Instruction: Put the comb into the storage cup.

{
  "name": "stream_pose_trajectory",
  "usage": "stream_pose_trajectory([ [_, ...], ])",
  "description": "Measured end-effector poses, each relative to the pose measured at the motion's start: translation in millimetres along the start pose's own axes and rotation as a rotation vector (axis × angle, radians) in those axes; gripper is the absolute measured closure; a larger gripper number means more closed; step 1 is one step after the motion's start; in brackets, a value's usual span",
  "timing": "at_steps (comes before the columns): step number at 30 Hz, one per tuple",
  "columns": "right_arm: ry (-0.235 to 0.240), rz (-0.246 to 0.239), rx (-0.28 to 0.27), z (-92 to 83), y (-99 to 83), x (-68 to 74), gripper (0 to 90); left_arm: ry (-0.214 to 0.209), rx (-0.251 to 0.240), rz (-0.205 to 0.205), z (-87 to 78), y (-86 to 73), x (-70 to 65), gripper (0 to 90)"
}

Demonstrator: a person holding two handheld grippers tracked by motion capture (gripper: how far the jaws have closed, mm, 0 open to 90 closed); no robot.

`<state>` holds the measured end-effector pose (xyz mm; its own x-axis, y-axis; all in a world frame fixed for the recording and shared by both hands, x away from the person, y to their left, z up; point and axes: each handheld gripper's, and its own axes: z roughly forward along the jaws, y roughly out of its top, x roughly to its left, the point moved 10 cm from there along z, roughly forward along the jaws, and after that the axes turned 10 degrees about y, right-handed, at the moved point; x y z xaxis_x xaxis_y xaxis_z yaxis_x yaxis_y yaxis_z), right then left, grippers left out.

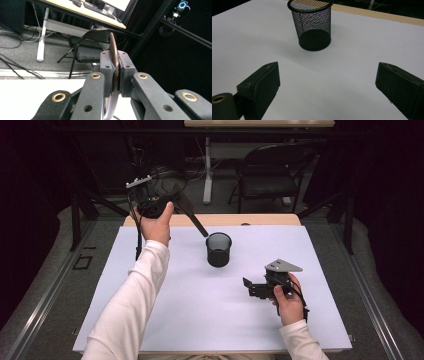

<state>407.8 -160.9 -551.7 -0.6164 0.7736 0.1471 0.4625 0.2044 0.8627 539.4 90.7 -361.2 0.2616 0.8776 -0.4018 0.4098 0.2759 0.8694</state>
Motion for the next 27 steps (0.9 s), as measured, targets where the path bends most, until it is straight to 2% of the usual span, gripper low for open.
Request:
stream_pose_trajectory([
  [10,0.003,-0.001,-0.001,1.4,-0.5,1.0,5.5,0.013,0.008,-0.058,7.2,-2.4,3.2,84.4],
  [16,0.002,-0.001,0.0,1.4,-0.8,0.7,5.5,0.013,0.02,-0.066,11.0,-6.3,-0.2,84.4],
  [27,0.004,0.004,0.004,1.8,-1.6,1.1,5.6,0.027,0.036,-0.056,19.3,-15.0,-7.2,84.4],
])
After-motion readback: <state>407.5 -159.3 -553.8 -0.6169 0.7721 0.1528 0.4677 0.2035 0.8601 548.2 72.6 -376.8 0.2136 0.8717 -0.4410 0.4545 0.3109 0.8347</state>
